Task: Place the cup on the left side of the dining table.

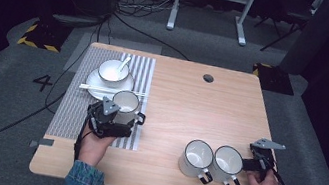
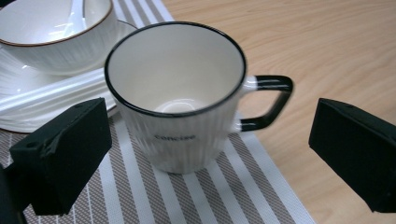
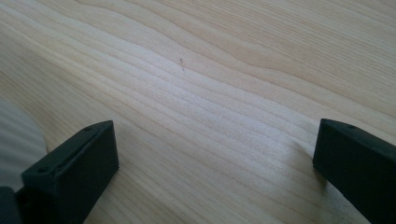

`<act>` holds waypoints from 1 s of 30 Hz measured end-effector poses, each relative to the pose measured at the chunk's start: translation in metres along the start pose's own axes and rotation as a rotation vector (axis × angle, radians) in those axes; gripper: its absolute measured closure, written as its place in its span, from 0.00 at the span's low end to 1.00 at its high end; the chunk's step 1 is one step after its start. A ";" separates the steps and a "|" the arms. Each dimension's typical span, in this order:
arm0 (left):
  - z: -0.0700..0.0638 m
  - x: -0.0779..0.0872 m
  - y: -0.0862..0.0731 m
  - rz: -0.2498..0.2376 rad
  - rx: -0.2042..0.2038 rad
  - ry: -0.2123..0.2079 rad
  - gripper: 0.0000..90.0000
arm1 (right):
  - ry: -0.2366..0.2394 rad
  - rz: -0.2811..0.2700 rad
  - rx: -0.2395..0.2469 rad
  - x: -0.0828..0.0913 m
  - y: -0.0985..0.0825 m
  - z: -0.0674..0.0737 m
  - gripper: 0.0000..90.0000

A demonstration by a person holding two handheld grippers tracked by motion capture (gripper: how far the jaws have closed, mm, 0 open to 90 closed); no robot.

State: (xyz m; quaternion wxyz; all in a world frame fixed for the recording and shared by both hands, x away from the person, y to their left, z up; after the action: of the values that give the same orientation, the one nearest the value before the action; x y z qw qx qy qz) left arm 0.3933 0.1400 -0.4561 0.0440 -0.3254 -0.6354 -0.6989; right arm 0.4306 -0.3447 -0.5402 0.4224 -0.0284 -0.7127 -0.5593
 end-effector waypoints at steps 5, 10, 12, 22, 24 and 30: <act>-0.003 0.015 -0.006 -0.024 -0.010 -0.044 0.00 | -0.001 0.000 0.001 0.000 0.000 0.000 0.00; -0.008 0.032 -0.013 -0.086 -0.037 -0.079 0.00 | -0.001 0.000 0.001 0.000 0.000 0.000 0.00; -0.010 0.037 -0.015 -0.101 -0.046 -0.092 0.00 | -0.001 0.000 0.000 0.000 0.000 0.000 0.00; -0.010 0.062 -0.034 -0.137 -0.022 -0.111 0.00 | -0.002 -0.001 0.000 0.000 0.000 0.000 0.00; -0.010 0.066 -0.039 -0.122 -0.027 -0.102 0.00 | -0.002 0.000 -0.001 0.000 0.000 0.000 0.00; -0.006 0.076 -0.049 -0.108 -0.019 -0.080 0.00 | -0.002 -0.001 -0.001 0.000 0.000 0.000 0.00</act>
State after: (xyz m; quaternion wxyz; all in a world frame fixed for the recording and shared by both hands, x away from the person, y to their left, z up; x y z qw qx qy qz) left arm 0.3078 0.1707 -0.4597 -0.0221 -0.3190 -0.6467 -0.6925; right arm 0.4308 -0.3446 -0.5402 0.4217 -0.0288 -0.7129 -0.5596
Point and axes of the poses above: each handheld gripper's, and its own axes: x roughly backward along the jaws, y roughly out of its top, z roughly to its left, the point moved 5 cm from there along -x, roughly forward along the jaws, and after that the axes turned 5 degrees about -z, right-handed, at the moved point
